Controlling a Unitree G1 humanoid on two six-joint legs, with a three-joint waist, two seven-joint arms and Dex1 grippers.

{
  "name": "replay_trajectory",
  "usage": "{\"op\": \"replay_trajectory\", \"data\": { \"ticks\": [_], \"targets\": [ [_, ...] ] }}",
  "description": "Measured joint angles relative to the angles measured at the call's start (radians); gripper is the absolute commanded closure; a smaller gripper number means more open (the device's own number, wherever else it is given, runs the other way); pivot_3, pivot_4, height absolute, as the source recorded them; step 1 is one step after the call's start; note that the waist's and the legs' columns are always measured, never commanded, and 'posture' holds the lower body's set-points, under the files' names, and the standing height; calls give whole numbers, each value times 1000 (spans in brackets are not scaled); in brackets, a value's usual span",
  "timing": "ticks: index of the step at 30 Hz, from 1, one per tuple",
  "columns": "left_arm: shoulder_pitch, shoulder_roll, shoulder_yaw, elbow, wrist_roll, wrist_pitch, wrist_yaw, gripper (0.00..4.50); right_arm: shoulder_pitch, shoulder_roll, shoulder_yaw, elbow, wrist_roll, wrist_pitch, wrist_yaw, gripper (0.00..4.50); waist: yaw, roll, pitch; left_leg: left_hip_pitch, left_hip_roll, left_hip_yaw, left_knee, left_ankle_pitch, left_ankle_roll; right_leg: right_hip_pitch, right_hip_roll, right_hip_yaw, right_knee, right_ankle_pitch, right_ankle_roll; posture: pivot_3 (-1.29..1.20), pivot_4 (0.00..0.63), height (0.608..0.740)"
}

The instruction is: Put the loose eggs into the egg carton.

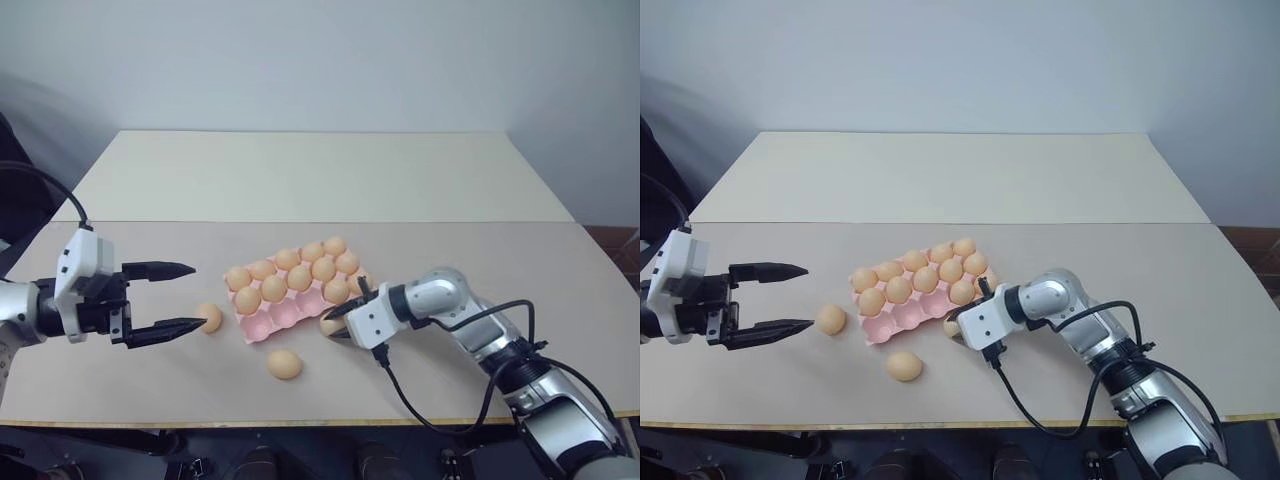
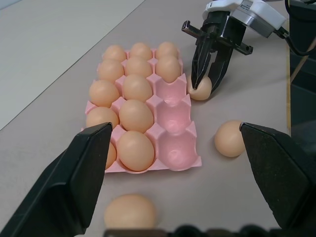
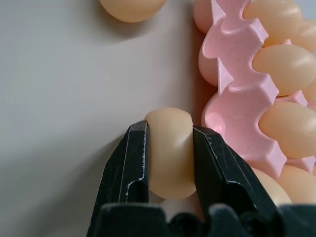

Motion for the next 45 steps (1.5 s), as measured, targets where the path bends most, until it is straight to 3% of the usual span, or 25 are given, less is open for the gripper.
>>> {"op": "replay_trajectory", "data": {
  "ticks": [9, 14, 18, 21, 28, 34, 45],
  "targets": [
    [-11, 1, 0, 0, -1, 1, 7, 0, 6, -16, -64, -92, 118, 121, 12, 3398, -3, 0, 0, 0, 0, 0, 0, 0, 0, 0, 0, 0, 0, 0, 0, 0, 150, 740],
    [-48, 1, 1, 8, -12, 3, 24, 0, -73, 51, -92, -104, 155, 168, -23, 3398, -4, 0, 0, 0, 0, -1, 0, 0, 0, 0, 1, 0, 1, 0, 0, 0, 150, 740],
    [-49, 1, 0, 9, -18, 3, 30, 0, -90, 98, -68, -20, 100, 142, -71, 3398, -2, 0, 0, 0, 0, 0, 0, 0, 0, 0, 0, 0, 0, 0, 0, 0, 150, 740],
    [-48, 1, 1, 9, -20, 4, 31, 0, -91, 118, -44, 30, 64, 134, -87, 2528, 0, 0, 0, 0, 0, 0, 0, 0, 0, -1, 0, 0, 1, 0, 0, 0, 150, 740],
    [-37, 1, 4, 5, -23, 20, 33, 0, -88, 104, -50, 17, 58, 140, -89, 40, -2, 0, 0, 0, 0, 0, 0, 0, 0, -1, 1, 0, 1, 0, 0, 0, 150, 740],
    [-22, 1, 6, 0, -23, 22, 35, 0, -3, -12, -144, -132, 205, 232, -23, 40, 5, 0, 0, -1, 0, -1, 0, 0, 0, 0, 0, 0, 0, 0, 0, 0, 150, 740],
    [-26, 1, -4, 47, -7, -5, 14, 0, 224, -332, -498, -280, 534, 533, 86, 40, 0, 0, 0, 0, 0, 0, -1, 0, 0, 0, 0, 0, -1, 0, 0, 0, 150, 740]
  ]
}}
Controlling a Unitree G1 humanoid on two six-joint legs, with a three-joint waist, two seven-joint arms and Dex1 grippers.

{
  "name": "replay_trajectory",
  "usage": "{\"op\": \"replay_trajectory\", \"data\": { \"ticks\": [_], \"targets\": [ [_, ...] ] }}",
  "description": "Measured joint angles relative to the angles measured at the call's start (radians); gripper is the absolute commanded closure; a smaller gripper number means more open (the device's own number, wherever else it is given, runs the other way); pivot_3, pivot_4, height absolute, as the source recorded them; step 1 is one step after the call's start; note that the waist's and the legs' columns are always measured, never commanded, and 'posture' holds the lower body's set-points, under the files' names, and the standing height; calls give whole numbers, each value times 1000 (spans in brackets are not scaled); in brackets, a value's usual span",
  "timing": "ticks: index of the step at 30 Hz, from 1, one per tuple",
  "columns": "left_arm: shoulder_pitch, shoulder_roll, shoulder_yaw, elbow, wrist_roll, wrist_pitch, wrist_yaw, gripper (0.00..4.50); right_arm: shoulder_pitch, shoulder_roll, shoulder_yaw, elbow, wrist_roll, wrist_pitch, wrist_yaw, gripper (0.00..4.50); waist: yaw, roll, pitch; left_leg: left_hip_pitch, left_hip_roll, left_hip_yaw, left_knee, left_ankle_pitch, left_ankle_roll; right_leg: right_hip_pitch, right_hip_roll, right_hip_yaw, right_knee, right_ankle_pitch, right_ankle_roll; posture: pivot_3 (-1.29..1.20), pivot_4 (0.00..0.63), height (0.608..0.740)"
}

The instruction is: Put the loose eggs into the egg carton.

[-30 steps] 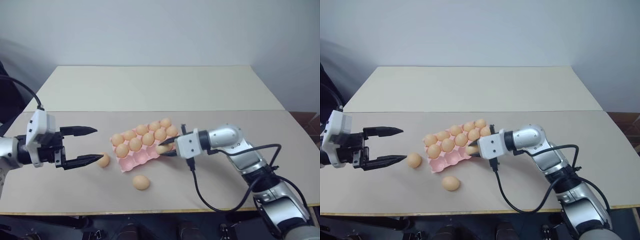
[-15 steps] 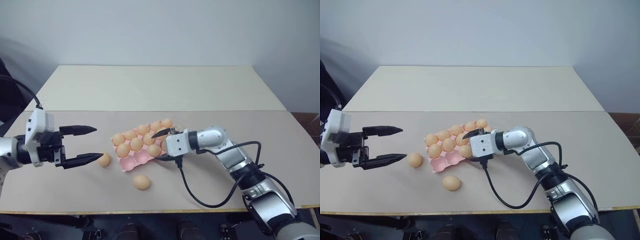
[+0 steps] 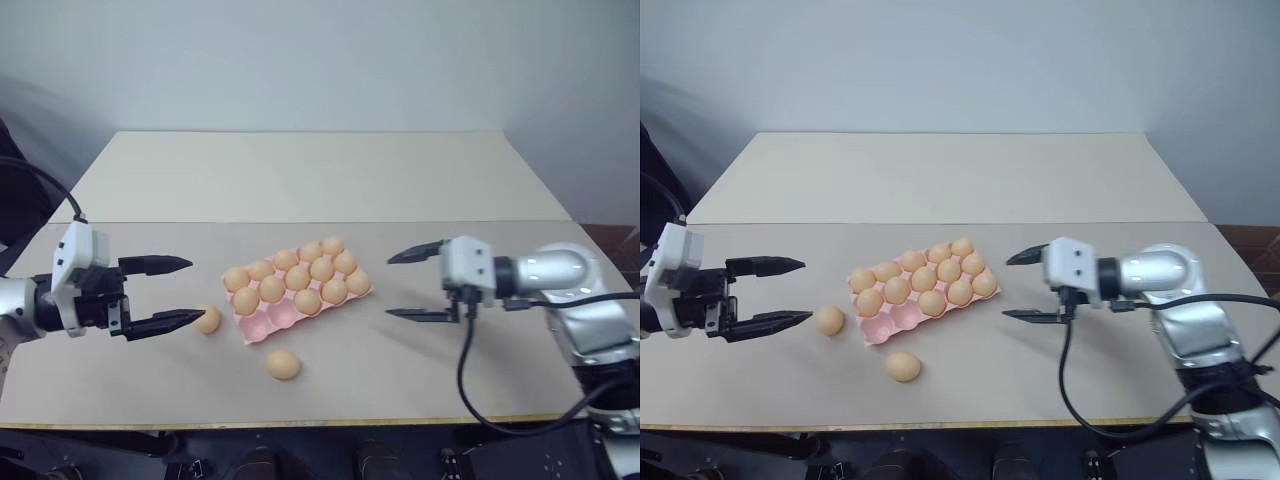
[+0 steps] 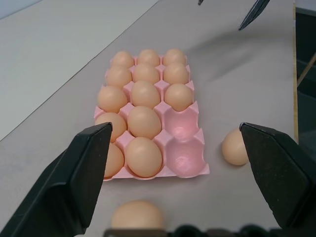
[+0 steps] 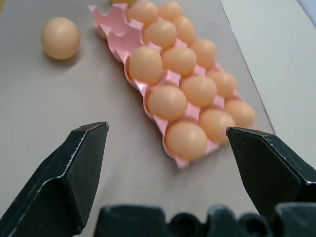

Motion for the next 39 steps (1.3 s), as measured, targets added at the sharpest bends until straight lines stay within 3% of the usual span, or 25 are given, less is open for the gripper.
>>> {"op": "replay_trajectory", "data": {
  "ticks": [7, 20, 27, 35, 39],
  "targets": [
    [18, 5, 0, 43, 37, -35, -33, 0, 118, -103, -143, -2, 72, 43, 40, 40, -3, 0, 0, 1, 0, 0, 0, 0, 0, 0, 0, 0, 0, 0, 0, 0, 150, 740],
    [48, 9, -24, 86, 152, -123, -53, 0, 125, -99, -151, -49, 101, 86, -6, 40, 1, 0, 0, 0, 0, 0, 0, 0, 0, 0, 0, 0, 0, 0, 0, 0, 150, 740],
    [-32, -74, -207, 231, 290, -213, 16, 0, 121, -84, -146, -89, 121, 109, -31, 40, 3, 0, 0, 0, 0, 0, 0, 0, 0, 0, 0, 0, 0, 0, 0, 0, 150, 740],
    [-223, -169, -412, 493, 470, -401, 38, 0, 106, -83, -143, -118, 135, 133, -53, 40, 5, 0, 0, -1, 0, 0, 0, 0, 0, 0, 0, 0, 0, 0, 0, 0, 150, 740],
    [-292, -204, -454, 595, 518, -469, 53, 908, 116, -83, -150, -143, 149, 154, -73, 0, 6, 0, 0, 0, -1, 0, 1, 0, 0, 1, 0, 0, 1, 0, 0, 0, 150, 740]
  ]
}}
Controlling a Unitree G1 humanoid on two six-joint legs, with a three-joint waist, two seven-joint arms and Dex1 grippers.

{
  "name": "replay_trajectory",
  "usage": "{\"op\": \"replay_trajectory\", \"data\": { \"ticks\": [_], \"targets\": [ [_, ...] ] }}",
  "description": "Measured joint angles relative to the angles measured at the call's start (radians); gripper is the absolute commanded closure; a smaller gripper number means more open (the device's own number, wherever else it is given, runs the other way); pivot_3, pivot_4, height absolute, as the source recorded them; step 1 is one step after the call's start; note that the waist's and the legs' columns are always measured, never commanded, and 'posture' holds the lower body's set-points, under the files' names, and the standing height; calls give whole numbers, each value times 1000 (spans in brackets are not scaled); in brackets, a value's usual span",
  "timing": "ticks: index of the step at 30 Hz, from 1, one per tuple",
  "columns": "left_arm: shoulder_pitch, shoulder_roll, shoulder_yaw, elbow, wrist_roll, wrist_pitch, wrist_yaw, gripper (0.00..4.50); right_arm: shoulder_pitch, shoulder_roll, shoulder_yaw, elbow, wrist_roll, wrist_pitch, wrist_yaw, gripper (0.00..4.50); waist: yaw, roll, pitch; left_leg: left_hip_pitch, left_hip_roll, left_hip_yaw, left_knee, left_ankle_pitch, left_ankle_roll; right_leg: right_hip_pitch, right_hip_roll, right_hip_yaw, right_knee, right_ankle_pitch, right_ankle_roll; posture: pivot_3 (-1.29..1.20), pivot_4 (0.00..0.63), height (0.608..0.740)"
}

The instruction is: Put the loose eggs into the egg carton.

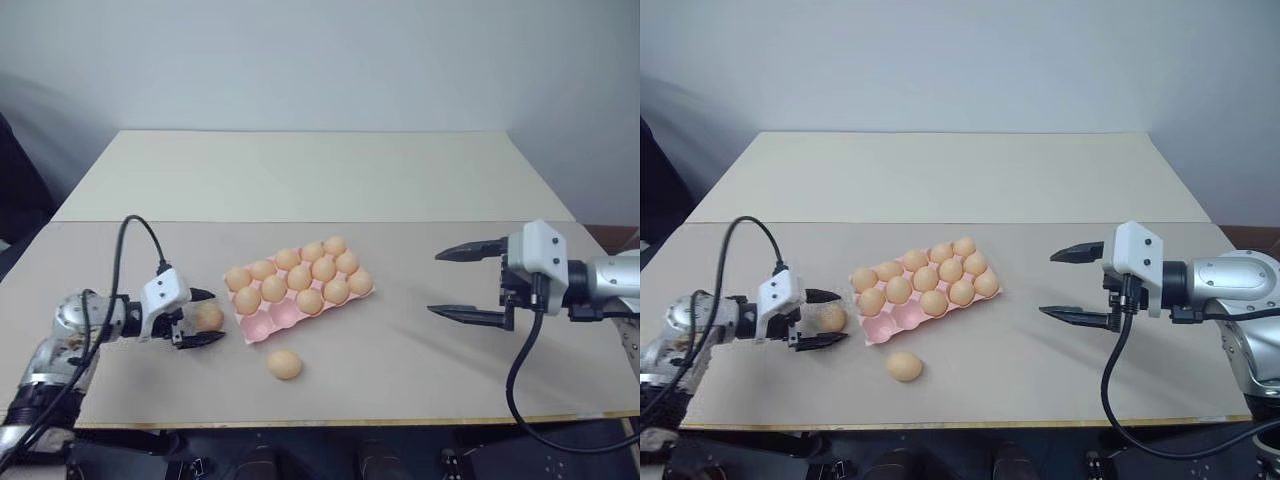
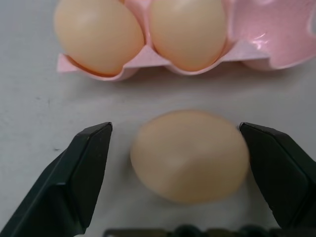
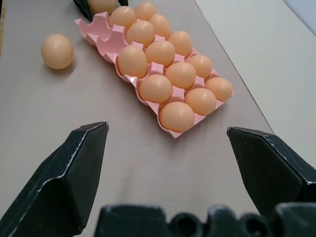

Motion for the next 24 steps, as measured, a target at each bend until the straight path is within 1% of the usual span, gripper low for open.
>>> {"op": "replay_trajectory", "data": {
  "ticks": [1, 3, 4, 7, 10, 12, 14, 16, 18, 24],
  "targets": [
    [-7, 0, -3, 13, 3, -10, 0, 1304, 2, 0, -2, -8, 5, 2, -3, 0, 0, 0, 0, 0, 0, 0, 0, 0, 0, 0, 0, 0, 0, 0, 0, 0, 150, 740],
    [-14, -4, -3, 37, 4, -33, -2, 1867, 14, 0, -16, -22, 18, 7, -9, 0, -1, 0, 0, 0, 0, 0, 0, 0, 0, 0, 0, 0, 0, 0, 0, 0, 150, 740],
    [-15, -4, -3, 40, 4, -39, -3, 2029, 18, 0, -24, -23, 22, 9, -12, 0, -1, 0, 0, 0, 0, 0, 0, 0, 0, 0, 0, 0, 0, 0, 0, 0, 150, 740],
    [-15, -4, -2, 42, -1, -51, -11, 2042, 31, 0, -36, -34, 23, 19, -19, 0, -1, 0, 0, 0, 0, 0, 0, 0, 0, 0, 0, 0, 0, 0, 0, 0, 150, 740],
    [4, 19, 6, 15, -40, -17, -72, 2042, 42, 0, -37, -37, 23, 23, -25, 0, -6, 0, 0, -1, 0, 0, 0, 0, 0, 0, 0, 0, 0, 0, 0, 0, 150, 740],
    [8, 67, 10, -68, -129, 79, -174, 2042, 42, 0, -37, -37, 23, 23, -31, 0, -6, 0, 0, -2, 0, 0, 0, 0, 0, -1, 0, 0, 0, 0, 0, 0, 150, 740],
    [-28, 89, 31, -137, -198, 154, -219, 2042, 39, 3, -35, -35, 23, 23, -38, 0, -3, 0, 0, -1, 0, 0, 0, 0, 0, -1, 0, 0, 0, 0, 0, 0, 150, 740],
    [-92, 67, 44, -205, -245, 208, -215, 2042, 18, 22, -23, -34, 23, 22, -45, 0, 7, 0, 0, 0, 0, -1, 2, 0, 0, 1, 0, -1, 0, 0, 1, 0, 150, 740],
    [-119, 25, 39, -251, -259, 219, -193, 2042, 7, 29, -18, -34, 21, 21, -50, 0, 10, 1, -1, 0, 0, -1, 1, 0, 0, 2, 0, -1, -1, -1, 1, 0, 150, 740],
    [-131, -91, -55, -278, -227, 205, -166, 2042, -4, 40, -2, -33, 18, 20, -64, 0, 10, 1, 0, -2, 0, -1, 2, 0, 0, 0, 0, 0, 0, 0, 1, 0, 150, 740]
  ]
}}
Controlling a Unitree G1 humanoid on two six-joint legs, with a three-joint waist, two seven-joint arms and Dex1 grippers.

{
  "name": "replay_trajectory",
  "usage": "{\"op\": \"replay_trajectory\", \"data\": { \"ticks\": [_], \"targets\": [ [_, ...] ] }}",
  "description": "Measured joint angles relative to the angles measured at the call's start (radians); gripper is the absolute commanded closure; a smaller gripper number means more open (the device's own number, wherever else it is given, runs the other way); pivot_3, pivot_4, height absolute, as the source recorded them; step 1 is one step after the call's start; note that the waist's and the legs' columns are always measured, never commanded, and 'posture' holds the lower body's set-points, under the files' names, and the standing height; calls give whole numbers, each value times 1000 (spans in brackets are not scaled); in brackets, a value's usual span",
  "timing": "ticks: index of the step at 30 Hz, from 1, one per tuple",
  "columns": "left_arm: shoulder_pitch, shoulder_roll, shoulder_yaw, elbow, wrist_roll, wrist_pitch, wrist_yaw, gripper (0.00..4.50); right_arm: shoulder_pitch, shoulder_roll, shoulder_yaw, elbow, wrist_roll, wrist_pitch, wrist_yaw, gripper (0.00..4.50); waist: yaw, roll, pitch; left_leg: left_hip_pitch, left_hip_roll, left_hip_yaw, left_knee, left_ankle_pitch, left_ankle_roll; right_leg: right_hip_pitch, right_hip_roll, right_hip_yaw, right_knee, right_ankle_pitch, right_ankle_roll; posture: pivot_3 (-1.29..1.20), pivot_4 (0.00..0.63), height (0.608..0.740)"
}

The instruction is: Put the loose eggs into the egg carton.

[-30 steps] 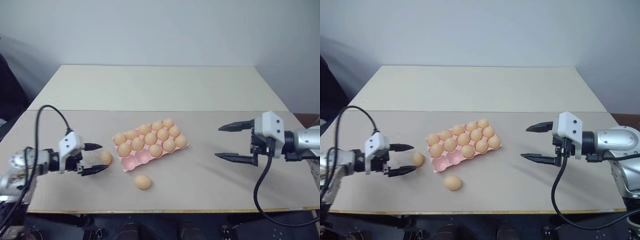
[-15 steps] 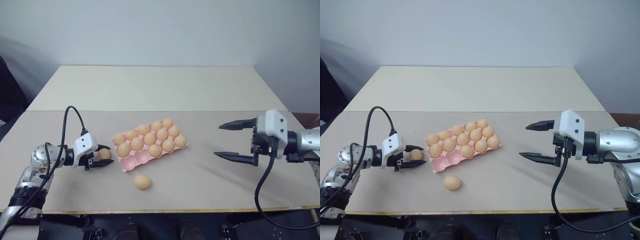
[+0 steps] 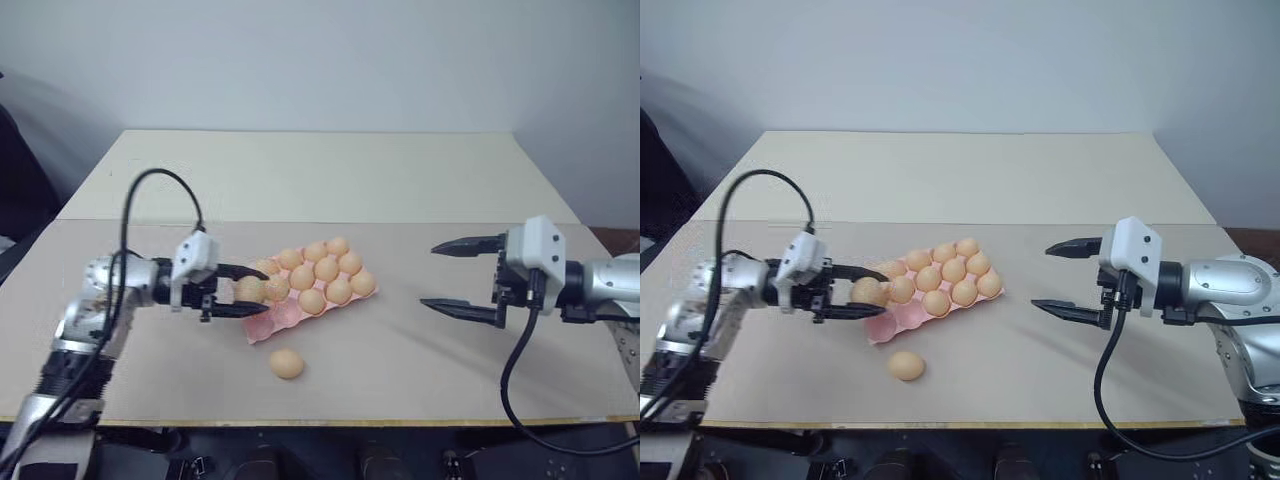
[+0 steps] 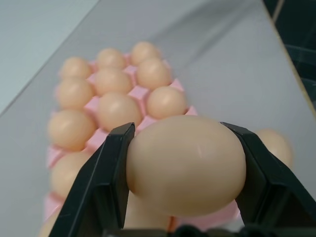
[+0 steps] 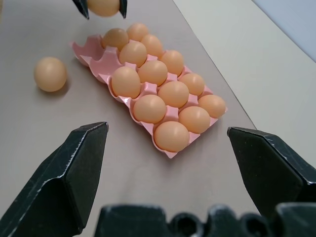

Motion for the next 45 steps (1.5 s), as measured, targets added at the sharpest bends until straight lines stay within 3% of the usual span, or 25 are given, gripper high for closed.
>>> {"op": "replay_trajectory", "data": {
  "ticks": [6, 7, 12, 21, 29, 34, 41, 45],
  "targets": [
    [-79, -92, -112, 53, 93, -64, 8, 2042, -8, 7, 15, 0, -10, -4, -11, 0, 8, 0, 0, 1, 0, 0, 0, 0, 0, 1, 0, 0, -1, 0, 0, 0, 150, 740],
    [-86, -93, -123, 60, 104, -67, 2, 1334, -8, 7, 15, 0, -13, -4, -13, 0, 7, 0, 0, 0, 0, 0, 0, 0, 0, 0, 0, 0, -1, 0, 0, 0, 150, 740],
    [-106, -102, -148, 98, 173, -113, 27, 15, -1, 8, 15, -1, -16, -4, -21, 0, 10, 0, 0, 0, 0, 0, 1, 0, 0, 1, 0, 0, 0, 0, 0, 0, 150, 740],
    [-114, -104, -84, 81, 124, -60, 66, 15, 14, 12, 12, -6, -12, -3, -32, 0, 6, 0, 0, 0, 0, 0, 1, 0, 0, 0, 0, 0, 0, 0, 0, 0, 150, 740],
    [48, 140, 204, 12, -54, 93, 23, 15, 16, 24, 10, -1, 6, 4, -41, 0, -17, 0, 0, 1, 0, -1, 0, 0, 0, 0, 0, 0, 0, 0, 0, 0, 150, 740],
    [243, 255, 385, -95, -173, 145, -60, 15, 63, 12, -26, 11, 42, 21, -18, 0, -11, 0, 0, 0, 0, 0, -1, 0, 0, 0, -1, -1, -1, 0, 0, 0, 150, 740],
    [462, 331, 555, -202, -230, 158, -157, 15, 98, -41, -59, 18, 76, 25, 70, 0, -13, 0, 0, 4, 1, 1, -1, 0, 0, 2, 0, 0, 0, -1, 0, 0, 150, 740],
    [483, 337, 582, -225, -243, 160, -162, 15, 98, -66, -60, 13, 92, 28, 114, 0, -12, 0, 0, 3, 1, 1, -1, 0, 0, 2, -1, 0, -1, -1, 0, 0, 150, 740]
  ]
}}
